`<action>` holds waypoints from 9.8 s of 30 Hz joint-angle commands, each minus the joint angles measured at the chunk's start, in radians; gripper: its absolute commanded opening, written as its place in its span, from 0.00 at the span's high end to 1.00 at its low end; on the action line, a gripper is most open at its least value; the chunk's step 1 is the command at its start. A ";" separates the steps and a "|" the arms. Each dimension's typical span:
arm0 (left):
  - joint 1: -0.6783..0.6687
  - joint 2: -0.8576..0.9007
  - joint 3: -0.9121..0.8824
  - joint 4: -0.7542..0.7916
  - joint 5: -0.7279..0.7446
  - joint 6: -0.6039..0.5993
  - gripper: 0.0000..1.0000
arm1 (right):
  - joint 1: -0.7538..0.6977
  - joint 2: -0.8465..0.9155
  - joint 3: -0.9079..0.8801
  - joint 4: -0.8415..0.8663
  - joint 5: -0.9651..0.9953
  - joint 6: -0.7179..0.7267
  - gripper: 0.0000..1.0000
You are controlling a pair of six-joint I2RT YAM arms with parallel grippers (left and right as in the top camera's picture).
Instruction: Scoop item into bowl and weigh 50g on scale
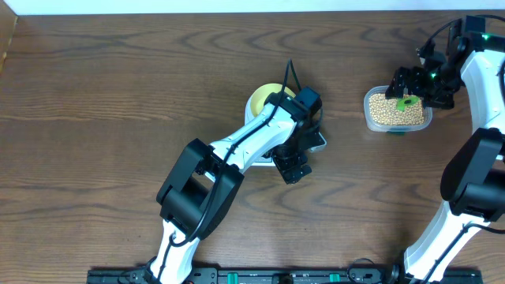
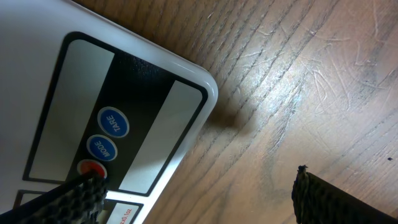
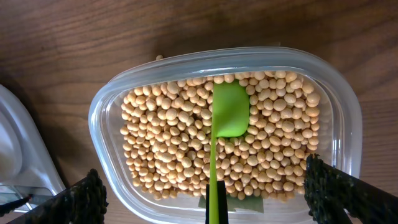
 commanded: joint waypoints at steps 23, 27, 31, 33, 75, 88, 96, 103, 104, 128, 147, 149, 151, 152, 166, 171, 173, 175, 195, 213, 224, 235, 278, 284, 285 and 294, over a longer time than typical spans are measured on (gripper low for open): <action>-0.008 0.055 -0.015 0.035 -0.019 -0.016 0.02 | 0.000 0.005 0.016 0.000 -0.003 -0.005 0.01; -0.008 0.057 -0.015 0.053 -0.063 -0.066 0.02 | 0.000 0.005 0.016 0.000 -0.003 -0.005 0.01; -0.006 0.057 -0.015 0.055 -0.063 -0.068 0.02 | 0.000 0.005 0.016 0.000 -0.003 -0.005 0.01; -0.003 0.057 -0.015 0.058 -0.065 -0.076 0.02 | 0.000 0.005 0.016 0.000 -0.003 -0.005 0.01; 0.536 -0.406 0.019 0.172 0.046 -0.282 0.02 | 0.000 0.005 0.016 0.000 -0.003 -0.005 0.01; 0.840 -0.394 0.018 0.375 0.045 -0.388 0.02 | 0.000 0.005 0.016 0.000 -0.003 -0.005 0.01; 0.903 -0.393 -0.002 0.369 0.046 -0.400 0.02 | 0.000 0.005 0.016 0.000 -0.003 -0.005 0.01; 0.885 -0.393 -0.003 0.269 0.051 -0.430 0.02 | 0.000 0.005 0.016 0.000 -0.003 -0.005 0.01; 0.877 -0.393 -0.003 0.239 0.051 -0.430 0.02 | 0.000 0.005 0.016 0.000 -0.003 -0.005 0.01; 0.341 -0.394 -0.051 -0.124 0.061 -0.497 0.02 | 0.000 0.005 0.016 0.000 -0.003 -0.005 0.01; 0.190 -0.394 -0.308 0.257 -0.014 -0.536 0.02 | 0.000 0.005 0.016 0.000 -0.003 -0.005 0.01; 0.187 -0.392 -0.320 0.278 -0.014 -0.519 0.02 | 0.000 0.005 0.016 0.000 -0.003 -0.005 0.01; 0.182 -0.386 -0.322 0.278 -0.014 -0.505 0.02 | 0.000 0.005 0.016 0.000 -0.003 -0.005 0.01; 0.180 -0.384 -0.323 0.276 -0.014 -0.500 0.02 | 0.000 0.005 0.016 0.000 -0.003 -0.005 0.01; 0.134 -0.329 -0.325 0.113 -0.014 -0.332 0.02 | 0.000 0.005 0.016 0.000 -0.003 -0.005 0.01; 0.135 -0.329 -0.325 0.124 -0.014 -0.286 0.02 | 0.000 0.005 0.016 0.000 -0.002 -0.005 0.01; 0.134 -0.329 -0.325 0.136 -0.014 -0.285 0.02 | 0.000 0.005 0.016 0.000 -0.003 -0.005 0.01; 0.137 -0.329 -0.325 0.150 -0.014 -0.293 0.02 | 0.000 0.005 0.016 0.000 -0.003 -0.005 0.01; 0.208 -0.329 -0.318 0.255 -0.040 -0.568 0.02 | 0.000 0.005 0.016 0.000 -0.003 -0.005 0.01; 0.208 -0.329 -0.318 0.253 -0.040 -0.567 0.02 | 0.000 0.005 0.016 0.000 -0.003 -0.005 0.01; 0.208 -0.340 -0.318 0.247 -0.039 -0.563 0.02 | 0.000 0.005 0.016 0.000 -0.003 -0.005 0.01; 0.183 -0.475 -0.318 0.213 -0.040 -0.491 0.02 | 0.000 0.005 0.016 0.000 -0.003 -0.005 0.01; 0.081 -0.469 -0.393 0.246 -0.196 -0.616 0.02 | 0.000 0.005 0.016 0.000 -0.003 -0.005 0.01; 0.081 -0.469 -0.393 0.246 -0.196 -0.616 0.02 | 0.000 0.005 0.016 0.000 -0.003 -0.005 0.01; 0.081 -0.469 -0.393 0.246 -0.197 -0.616 0.02 | 0.000 0.005 0.016 0.000 -0.003 -0.005 0.01; 0.081 -0.469 -0.393 0.246 -0.196 -0.616 0.02 | 0.000 0.005 0.016 0.000 -0.003 -0.005 0.01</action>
